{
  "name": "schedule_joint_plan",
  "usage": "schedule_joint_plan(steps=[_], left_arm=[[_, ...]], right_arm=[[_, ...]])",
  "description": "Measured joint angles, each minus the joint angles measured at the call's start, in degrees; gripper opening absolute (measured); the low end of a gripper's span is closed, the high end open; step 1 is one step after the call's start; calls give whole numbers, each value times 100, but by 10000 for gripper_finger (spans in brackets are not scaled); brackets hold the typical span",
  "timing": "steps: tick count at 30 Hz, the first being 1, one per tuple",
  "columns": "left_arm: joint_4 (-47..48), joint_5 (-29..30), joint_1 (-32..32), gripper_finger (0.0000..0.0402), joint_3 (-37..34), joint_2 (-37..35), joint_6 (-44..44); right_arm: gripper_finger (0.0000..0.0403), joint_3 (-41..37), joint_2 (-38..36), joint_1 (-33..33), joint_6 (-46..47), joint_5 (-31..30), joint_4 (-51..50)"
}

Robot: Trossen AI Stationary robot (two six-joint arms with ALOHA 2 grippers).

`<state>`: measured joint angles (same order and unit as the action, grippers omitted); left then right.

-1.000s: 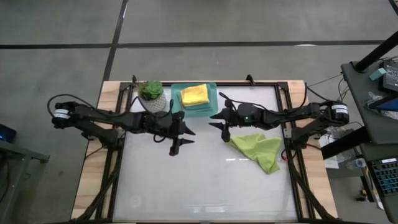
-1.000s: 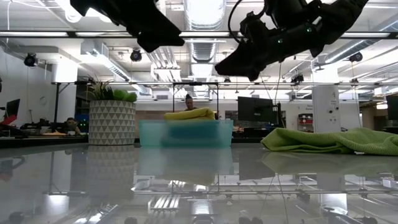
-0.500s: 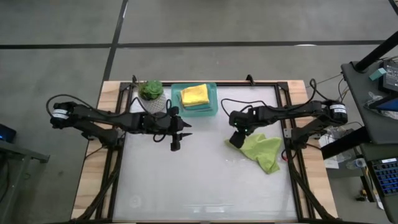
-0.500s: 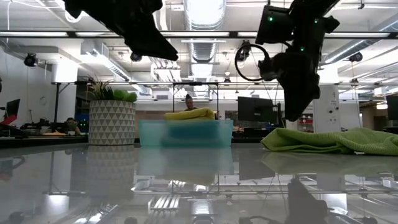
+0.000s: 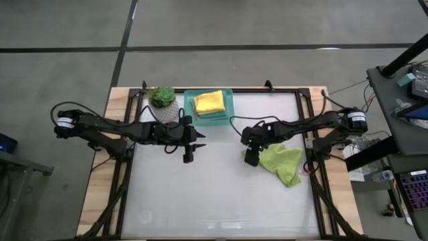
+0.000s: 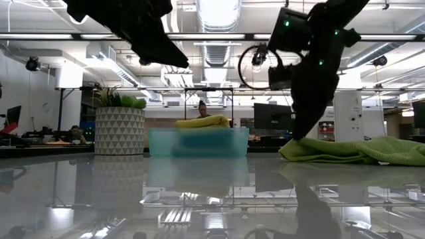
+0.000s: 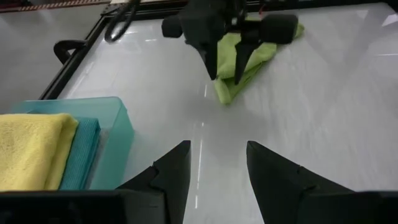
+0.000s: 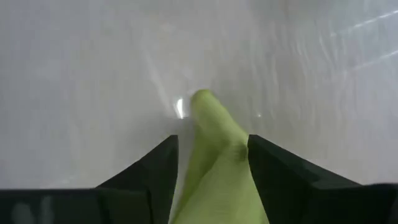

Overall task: Fold microfiber towels
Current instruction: Fold the green microfiber cloth

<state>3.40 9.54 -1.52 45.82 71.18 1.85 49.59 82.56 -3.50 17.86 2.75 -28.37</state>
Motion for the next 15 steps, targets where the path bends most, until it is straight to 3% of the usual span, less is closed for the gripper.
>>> schedule_joint_plan(steps=[5,9,11,15], left_arm=[[-2,0,0,141,-5,0,0],[1,0,0,141,-11,0,0],[-9,0,0,141,-17,0,-2],[-111,0,0,141,-20,0,-4]], right_arm=[[146,-3,322,15,-248,-400,47],[70,12,394,17,-567,-430,171],[27,48,335,35,-755,-430,519],[12,98,-1,61,-1180,-392,1722]])
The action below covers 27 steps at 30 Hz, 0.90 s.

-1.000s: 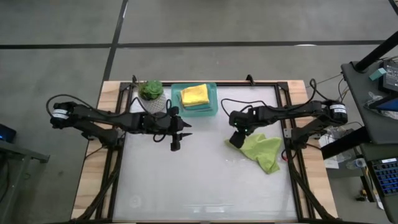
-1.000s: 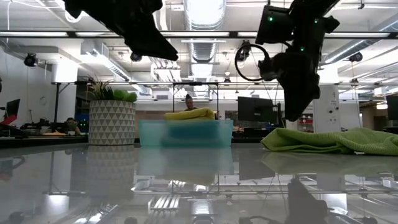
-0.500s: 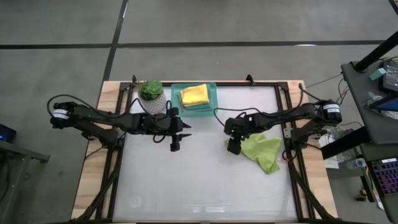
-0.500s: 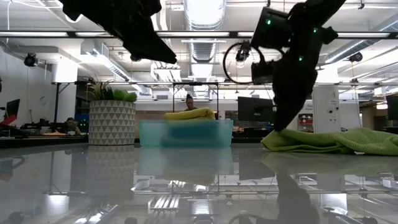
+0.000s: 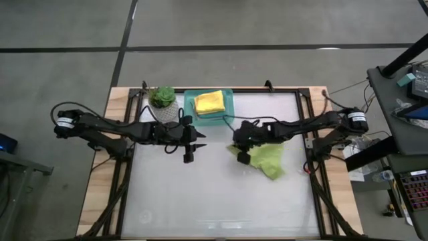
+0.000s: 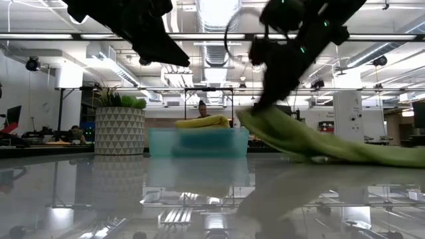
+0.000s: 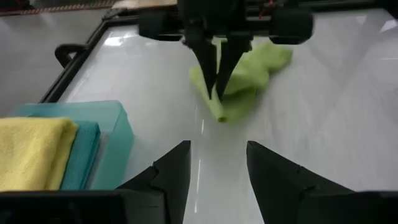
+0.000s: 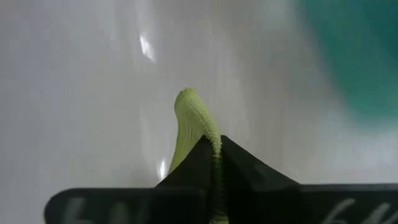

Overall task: Fold microfiber towels
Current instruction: Fold the green microfiber cloth

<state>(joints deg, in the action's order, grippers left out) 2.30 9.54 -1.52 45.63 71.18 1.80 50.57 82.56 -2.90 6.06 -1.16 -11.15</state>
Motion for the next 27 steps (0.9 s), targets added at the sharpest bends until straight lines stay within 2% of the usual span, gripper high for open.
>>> schedule_joint_plan(steps=[7,11,19,27], left_arm=[[-262,22,0,142,11,-20,-15],[-337,44,-4,142,-30,-20,-143],[-299,152,-5,142,-107,126,-424],[-344,81,-9,142,-104,848,-750]], right_arm=[[9,-5,-393,-24,-399,-49,2041],[9,-7,-370,-22,-500,-44,2620],[9,-14,-370,-24,-629,-41,3049],[9,-14,-369,-24,-613,-40,3075]])
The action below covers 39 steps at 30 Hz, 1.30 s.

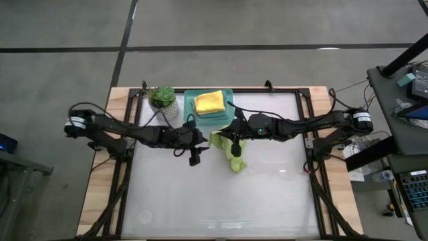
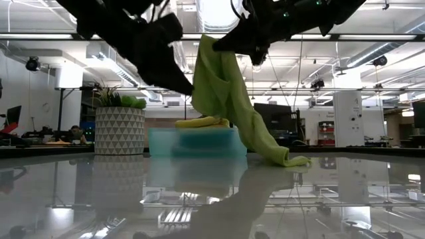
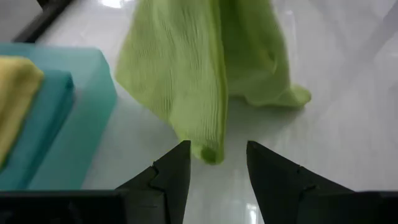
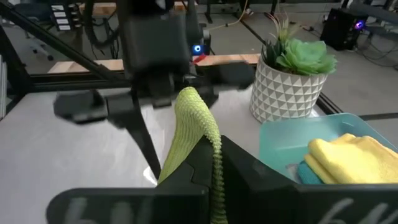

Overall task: Fold microfiber towels
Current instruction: Fold the green microfiber cloth

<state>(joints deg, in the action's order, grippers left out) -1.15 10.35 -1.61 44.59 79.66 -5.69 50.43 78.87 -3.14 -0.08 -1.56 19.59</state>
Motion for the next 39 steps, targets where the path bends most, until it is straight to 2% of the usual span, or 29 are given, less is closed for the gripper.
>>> schedule_joint_plan(steps=[6,9,13,17,21,23,25,30,39], left_arm=[[-494,-20,0,125,25,459,2],[-640,14,0,88,28,568,59],[-638,66,0,13,30,568,153],[-544,2,-56,3,38,427,175],[-432,-1013,-196,1,38,3,201],[-376,-1514,-294,1,26,-225,203],[-408,-1745,-394,1,32,-399,199],[-431,-1753,-536,1,27,-702,150],[-443,-1451,-527,0,32,-698,-91]], right_arm=[[9,0,0,0,2,2,50],[9,0,0,0,2,2,50],[9,0,1,0,5,4,50],[9,0,-2,0,122,4,66],[9,0,-28,0,481,27,47],[9,0,-23,0,650,214,15],[15,0,2,0,815,473,-6],[60,-4,22,-31,1052,495,-384],[159,60,-190,-334,1279,448,-1367]])
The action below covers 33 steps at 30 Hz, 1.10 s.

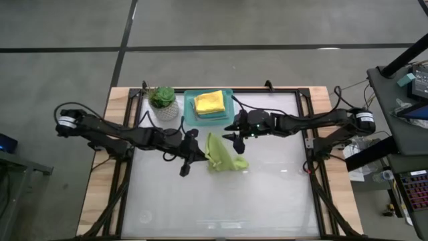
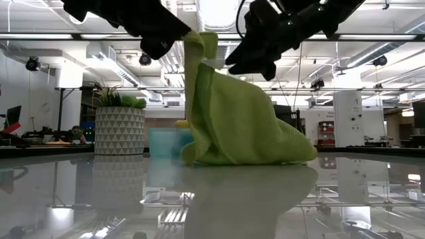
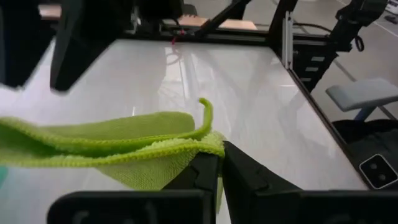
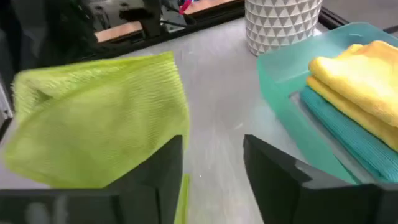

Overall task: Fold microfiber towels
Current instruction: Fold the green microfiber cloth

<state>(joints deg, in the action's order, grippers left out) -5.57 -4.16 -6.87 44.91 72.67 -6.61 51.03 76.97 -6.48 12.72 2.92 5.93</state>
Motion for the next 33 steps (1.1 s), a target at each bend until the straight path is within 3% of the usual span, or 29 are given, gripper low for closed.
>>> schedule_joint_plan(steps=[8,19,33], left_arm=[[1,52,2,0,-7,69,-26],[4,146,4,0,-4,67,-27],[18,146,4,0,-4,67,-14]], right_arm=[[184,15,1,406,-412,905,-88],[169,19,531,774,-683,910,999],[127,19,1194,718,-869,450,985]])
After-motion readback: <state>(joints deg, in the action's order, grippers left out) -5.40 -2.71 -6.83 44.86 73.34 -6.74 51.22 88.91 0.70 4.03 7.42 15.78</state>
